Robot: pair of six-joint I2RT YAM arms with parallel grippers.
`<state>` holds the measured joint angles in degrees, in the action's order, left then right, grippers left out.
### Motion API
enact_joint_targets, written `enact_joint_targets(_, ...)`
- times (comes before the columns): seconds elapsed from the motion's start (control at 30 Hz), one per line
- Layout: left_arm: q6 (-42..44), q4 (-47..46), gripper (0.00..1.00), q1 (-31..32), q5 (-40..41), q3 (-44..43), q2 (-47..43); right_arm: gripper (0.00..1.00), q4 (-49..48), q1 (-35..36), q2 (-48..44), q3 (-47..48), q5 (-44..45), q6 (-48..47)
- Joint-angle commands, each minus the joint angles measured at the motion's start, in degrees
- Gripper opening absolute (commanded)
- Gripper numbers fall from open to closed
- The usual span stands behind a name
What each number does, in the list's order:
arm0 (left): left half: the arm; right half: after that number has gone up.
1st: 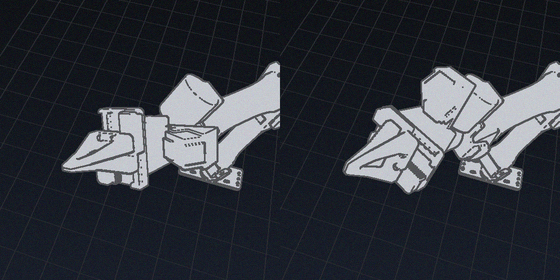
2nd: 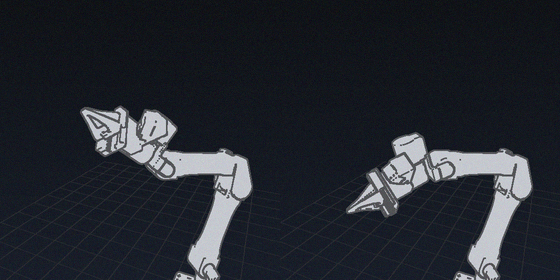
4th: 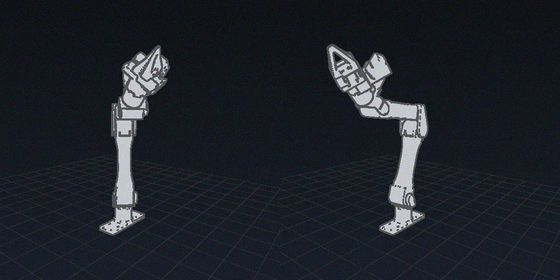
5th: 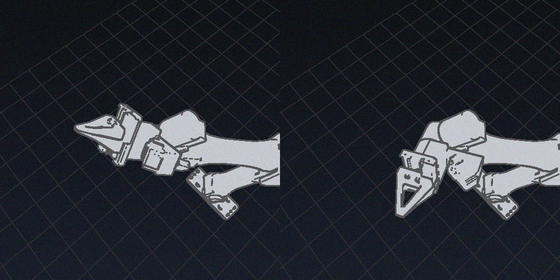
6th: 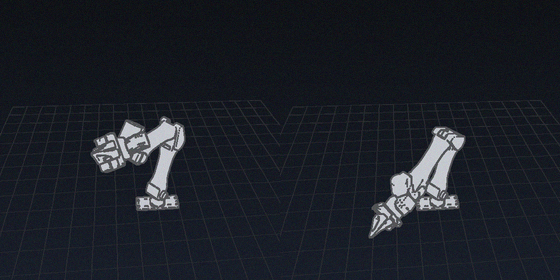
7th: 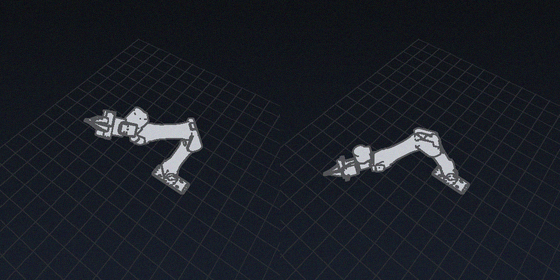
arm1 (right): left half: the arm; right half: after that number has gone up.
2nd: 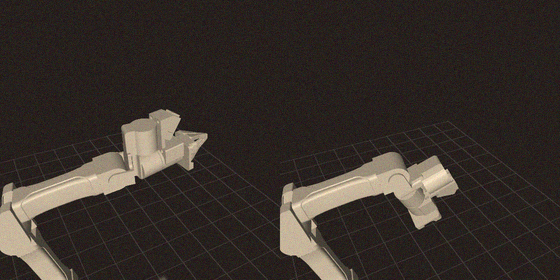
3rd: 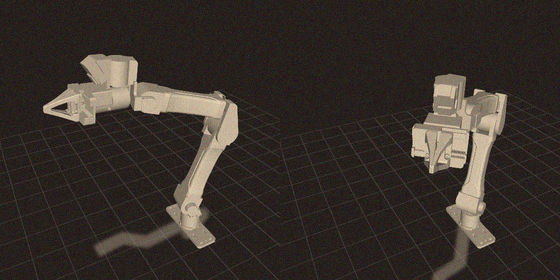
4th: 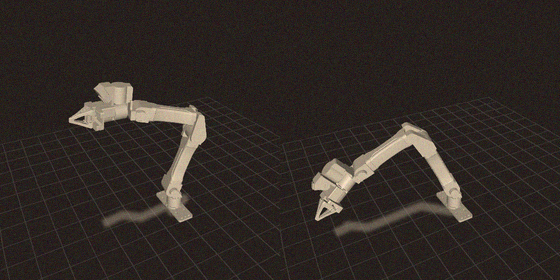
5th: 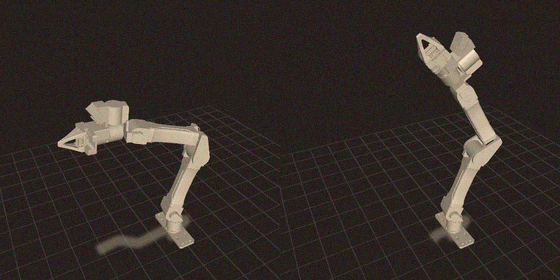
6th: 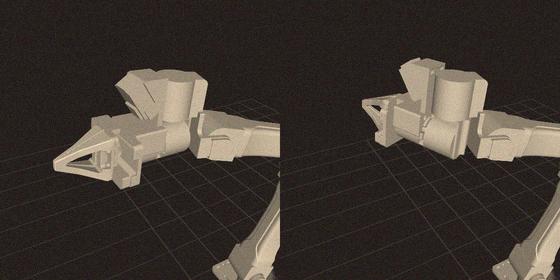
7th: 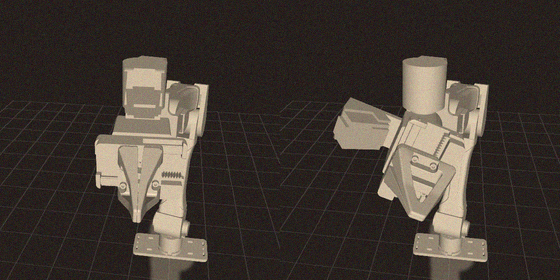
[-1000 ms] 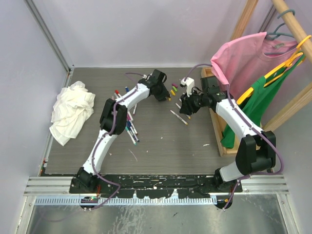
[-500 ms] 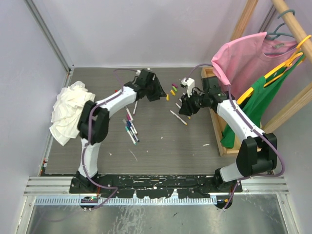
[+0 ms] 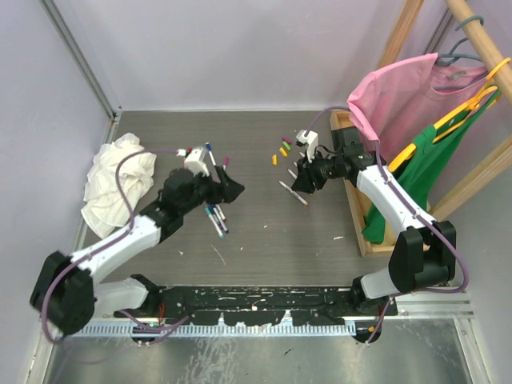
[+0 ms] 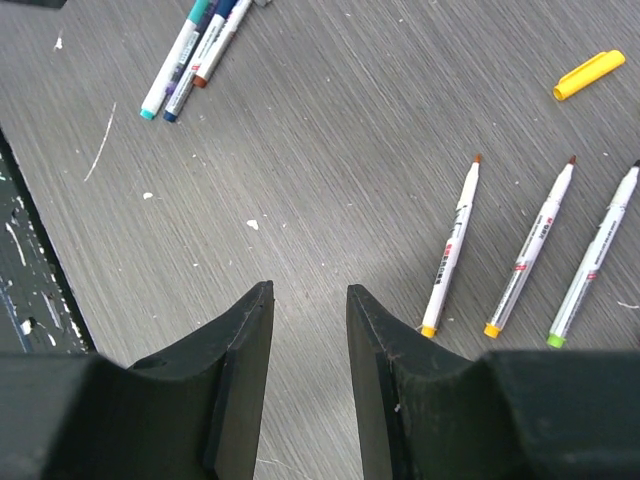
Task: Open the pen caps
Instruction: Place the pen cap at the center of the board, then pick up the pen from the center of the board.
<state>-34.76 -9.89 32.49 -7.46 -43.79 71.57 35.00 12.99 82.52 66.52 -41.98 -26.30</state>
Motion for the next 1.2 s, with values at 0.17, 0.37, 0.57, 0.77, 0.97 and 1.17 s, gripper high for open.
enact_joint_targets(0.17, -3.46, -12.39, 0.98, -0.67, 11.14, 25.18, -29.2, 0.41, -0.85, 0.18, -1.73, -0.42, -3.57, -1.47)
enact_joint_targets(0.37, -9.35, -5.89, 0.98, -0.76, 12.61, 31.1, -40.61, 0.41, -1.23, 0.36, -1.75, -0.6, -3.67, -1.12)
enact_joint_targets(0.57, -15.74, -2.64, 0.98, -0.76, 14.32, 33.54, -43.63, 0.41, -1.23, 0.45, -1.36, -0.68, -3.42, -1.11)
enact_joint_targets(0.77, -19.42, -3.88, 0.98, -0.76, 14.98, 34.22, -40.52, 0.41, -1.12, 0.43, -1.31, -0.66, -3.25, -1.29)
enact_joint_targets(0.97, -21.33, -6.09, 0.98, -0.76, 13.02, 32.88, -33.92, 0.41, -1.07, 0.45, -1.04, -0.65, -3.28, -1.29)
enact_joint_targets(1.17, -23.31, -3.22, 0.99, -0.41, 12.35, 28.62, -25.07, 0.41, -1.07, 0.45, -0.71, -0.66, -3.2, -1.3)
